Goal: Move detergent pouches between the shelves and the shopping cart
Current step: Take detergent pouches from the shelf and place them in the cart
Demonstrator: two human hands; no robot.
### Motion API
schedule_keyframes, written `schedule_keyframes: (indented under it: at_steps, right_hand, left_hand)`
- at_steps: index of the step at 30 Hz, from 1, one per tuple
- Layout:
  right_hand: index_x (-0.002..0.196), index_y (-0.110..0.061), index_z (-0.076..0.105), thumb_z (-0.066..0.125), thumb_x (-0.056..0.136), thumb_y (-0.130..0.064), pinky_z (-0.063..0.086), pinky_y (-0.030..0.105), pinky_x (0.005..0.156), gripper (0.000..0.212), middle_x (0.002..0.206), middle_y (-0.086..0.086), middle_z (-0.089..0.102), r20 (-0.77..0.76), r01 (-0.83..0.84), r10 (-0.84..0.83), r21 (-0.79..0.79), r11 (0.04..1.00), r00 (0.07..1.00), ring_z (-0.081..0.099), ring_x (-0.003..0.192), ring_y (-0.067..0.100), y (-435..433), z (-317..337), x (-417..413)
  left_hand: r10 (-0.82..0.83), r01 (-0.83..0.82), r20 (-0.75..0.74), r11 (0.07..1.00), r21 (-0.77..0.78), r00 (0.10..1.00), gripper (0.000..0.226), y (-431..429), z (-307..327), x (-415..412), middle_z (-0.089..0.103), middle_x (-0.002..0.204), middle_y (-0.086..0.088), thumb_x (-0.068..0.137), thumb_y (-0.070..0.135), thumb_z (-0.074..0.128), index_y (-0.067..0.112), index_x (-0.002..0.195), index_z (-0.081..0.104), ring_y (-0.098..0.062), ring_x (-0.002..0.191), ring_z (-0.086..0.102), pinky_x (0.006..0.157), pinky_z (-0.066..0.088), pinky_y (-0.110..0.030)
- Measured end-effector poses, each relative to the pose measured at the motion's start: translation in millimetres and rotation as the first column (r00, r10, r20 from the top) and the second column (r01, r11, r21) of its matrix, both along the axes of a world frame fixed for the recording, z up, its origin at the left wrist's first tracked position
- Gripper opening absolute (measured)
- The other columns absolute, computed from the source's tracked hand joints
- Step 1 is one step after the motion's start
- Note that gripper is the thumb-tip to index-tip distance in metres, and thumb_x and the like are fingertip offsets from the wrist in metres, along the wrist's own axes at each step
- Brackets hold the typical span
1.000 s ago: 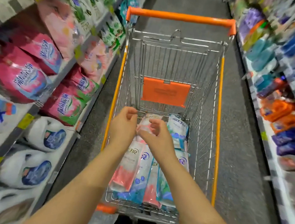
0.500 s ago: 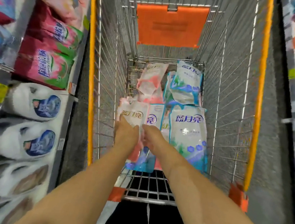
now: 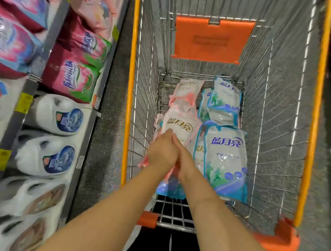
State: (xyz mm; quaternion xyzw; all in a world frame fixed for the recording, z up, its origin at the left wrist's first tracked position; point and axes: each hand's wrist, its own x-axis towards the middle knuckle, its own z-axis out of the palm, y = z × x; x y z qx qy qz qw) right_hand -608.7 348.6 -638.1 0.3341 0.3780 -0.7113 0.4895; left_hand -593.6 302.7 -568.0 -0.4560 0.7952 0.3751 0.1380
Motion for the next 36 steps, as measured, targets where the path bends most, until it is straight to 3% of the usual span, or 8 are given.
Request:
schedule_keyframes:
  at_steps: [6, 11, 14, 18, 24, 29, 33, 36]
  right_hand:
    - [0.11, -0.011, 0.065, 0.061, 0.085, -0.003, 0.056, 0.026, 0.07, 0.026, 0.089, 0.002, 0.074, -0.442, 0.022, -0.029, -0.023, 1.0, 0.897, 0.07, 0.078, 0.014, 7.2, 90.9, -48.0]
    - [0.106, -0.007, 0.066, 0.067, 0.079, 0.001, 0.056, 0.03, 0.075, 0.028, 0.091, 0.006, 0.072, -0.727, -0.114, 0.086, 0.01, 0.993, 0.681, 0.068, 0.079, 0.019, -4.9, 193.7, -75.3]
    - [0.113, 0.0, 0.064, 0.069, 0.077, 0.002, 0.056, 0.03, 0.076, 0.037, 0.1, 0.014, 0.07, -0.799, -0.162, 0.061, -0.045, 0.986, 0.598, 0.066, 0.085, 0.023, -18.0, 247.6, -73.2]
    - [0.107, -0.004, 0.066, 0.069, 0.077, 0.001, 0.056, 0.035, 0.079, 0.03, 0.1, 0.014, 0.07, -0.844, -0.259, 0.012, -0.151, 0.954, 0.536, 0.067, 0.085, 0.024, -42.5, 306.4, -50.4]
    - [0.094, -0.013, 0.07, 0.071, 0.076, -0.003, 0.057, 0.035, 0.078, 0.02, 0.093, 0.008, 0.073, -0.921, -0.486, -0.054, -0.252, 0.837, 0.385, 0.07, 0.085, 0.022, -88.0, 400.8, 25.3]
    - [0.1, -0.01, 0.067, 0.065, 0.081, 0.003, 0.055, 0.037, 0.086, 0.023, 0.101, 0.013, 0.071, -0.932, -0.674, -0.187, -0.354, 0.649, 0.31, 0.068, 0.096, 0.027, -124.2, 477.4, 142.0]
    - [0.087, -0.019, 0.07, 0.068, 0.079, -0.001, 0.057, 0.035, 0.077, 0.02, 0.088, 0.005, 0.074, -0.915, -0.744, -0.226, -0.403, 0.534, 0.334, 0.071, 0.085, 0.022, -153.1, 522.0, 259.5]
    - [0.096, -0.018, 0.069, 0.071, 0.077, -0.006, 0.058, 0.036, 0.075, 0.023, 0.089, 0.004, 0.074, -0.896, -0.79, -0.205, -0.445, 0.422, 0.395, 0.071, 0.085, 0.021, -172.0, 551.8, 348.1]
  left_hand:
    - [-0.101, 0.068, -0.329, 0.992, -0.11, 0.939, 0.044, -17.5, 73.8, -25.9, 0.047, 0.139, -0.009, 0.092, 0.007, 0.045, 0.012, 0.135, 0.047, -0.023, 0.128, 0.042, 0.098, 0.024, -0.02]
    - [0.008, -0.149, -0.569, 0.968, -0.202, 0.822, 0.059, -39.8, 140.0, -28.1, 0.046, 0.129, -0.015, 0.086, 0.02, 0.062, 0.012, 0.14, 0.039, -0.025, 0.122, 0.042, 0.098, 0.026, -0.019]
    - [0.206, -0.27, -0.629, 0.963, -0.006, 0.75, 0.073, -60.2, 184.5, -20.3, 0.053, 0.127, -0.008, 0.072, 0.048, 0.067, 0.024, 0.135, 0.041, -0.023, 0.113, 0.054, 0.099, 0.043, -0.039]
    - [0.302, -0.159, -0.693, 0.951, 0.265, 0.655, 0.03, -82.0, 246.5, 14.3, 0.07, 0.103, -0.007, 0.074, 0.048, 0.066, 0.025, 0.094, 0.063, -0.025, 0.094, 0.066, 0.088, 0.051, -0.045]
    - [0.216, -0.36, -0.856, 0.932, 0.038, 0.47, 0.052, -108.1, 341.3, 111.5, 0.07, 0.103, -0.001, 0.071, 0.054, 0.069, 0.021, 0.111, 0.06, -0.02, 0.094, 0.068, 0.084, 0.054, -0.042]
    - [0.063, -0.552, -0.922, 0.815, -0.173, 0.383, 0.05, -126.8, 412.7, 239.3, 0.069, 0.101, 0.008, 0.072, 0.057, 0.066, 0.026, 0.111, 0.057, -0.012, 0.094, 0.066, 0.085, 0.053, -0.034]
    - [-0.043, -0.708, -0.898, 0.6, -0.373, 0.438, 0.032, -135.6, 461.0, 362.8, 0.057, 0.082, 0.021, 0.08, 0.043, 0.063, 0.026, 0.103, 0.049, 0.004, 0.074, 0.056, 0.061, 0.043, -0.004]
    - [-0.078, -0.773, -0.874, 0.433, -0.463, 0.48, 0.036, -133.6, 495.6, 453.5, 0.055, 0.078, 0.021, 0.077, 0.048, 0.063, 0.025, 0.102, 0.049, 0.008, 0.066, 0.054, 0.057, 0.042, -0.005]
